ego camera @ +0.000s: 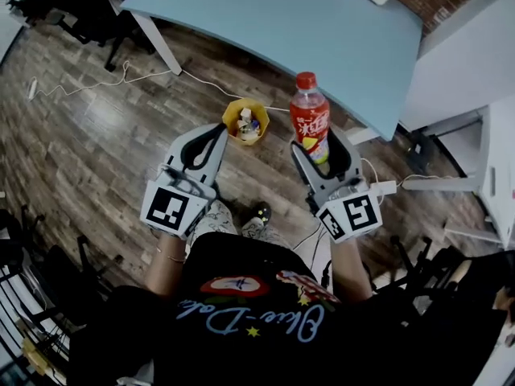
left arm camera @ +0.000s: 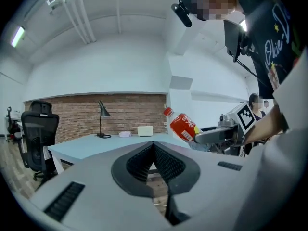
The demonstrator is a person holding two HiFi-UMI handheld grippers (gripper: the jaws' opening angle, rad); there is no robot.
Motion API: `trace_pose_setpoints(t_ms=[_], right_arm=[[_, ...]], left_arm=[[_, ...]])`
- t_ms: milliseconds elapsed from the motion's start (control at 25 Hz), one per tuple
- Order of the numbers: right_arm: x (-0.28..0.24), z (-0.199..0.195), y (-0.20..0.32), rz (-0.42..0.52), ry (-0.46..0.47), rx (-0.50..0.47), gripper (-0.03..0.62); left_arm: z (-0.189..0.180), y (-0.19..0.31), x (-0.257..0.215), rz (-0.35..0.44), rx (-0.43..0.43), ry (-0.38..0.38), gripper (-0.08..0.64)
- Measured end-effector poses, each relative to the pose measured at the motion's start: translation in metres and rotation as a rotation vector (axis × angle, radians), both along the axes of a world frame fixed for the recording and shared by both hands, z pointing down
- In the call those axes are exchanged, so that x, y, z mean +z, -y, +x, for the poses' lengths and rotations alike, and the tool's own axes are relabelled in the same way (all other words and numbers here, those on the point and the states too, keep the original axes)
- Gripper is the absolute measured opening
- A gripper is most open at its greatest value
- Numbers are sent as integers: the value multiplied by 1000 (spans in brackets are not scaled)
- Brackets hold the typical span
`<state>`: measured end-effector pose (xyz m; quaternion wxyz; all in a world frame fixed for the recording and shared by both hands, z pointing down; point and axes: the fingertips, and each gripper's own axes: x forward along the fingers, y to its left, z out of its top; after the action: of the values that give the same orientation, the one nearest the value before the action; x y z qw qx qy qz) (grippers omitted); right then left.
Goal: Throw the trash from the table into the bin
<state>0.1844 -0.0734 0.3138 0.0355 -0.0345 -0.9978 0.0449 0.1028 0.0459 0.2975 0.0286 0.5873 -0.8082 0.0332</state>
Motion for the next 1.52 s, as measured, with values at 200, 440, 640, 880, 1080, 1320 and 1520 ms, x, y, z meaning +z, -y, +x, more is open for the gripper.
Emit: trace_pose_setpoints(t_ms=[200, 440, 640, 880, 1080, 1320, 1520], right_arm=[[4, -11, -12, -4, 4, -31, 285], [26, -28, -4, 20, -21, -19, 285], [52, -48, -12, 51, -83, -34, 286], [87, -74, -15, 19, -140, -13, 285], [110, -89, -16, 6, -159, -5, 285], [136, -99, -13, -30, -189, 12, 287], [153, -110, -14, -39, -211, 6, 285]], left_arm=[[-5, 1, 5, 17, -5, -5, 8], [-20, 14, 26, 8, 7, -24, 8], [-39, 12, 50, 3, 10, -57, 8], [-72, 17, 79, -19, 41, -95, 8], [-88, 23, 99, -24, 57, -96, 8], [-90, 28, 117, -35, 66, -90, 8], [-100, 25, 134, -44, 58, -110, 8]])
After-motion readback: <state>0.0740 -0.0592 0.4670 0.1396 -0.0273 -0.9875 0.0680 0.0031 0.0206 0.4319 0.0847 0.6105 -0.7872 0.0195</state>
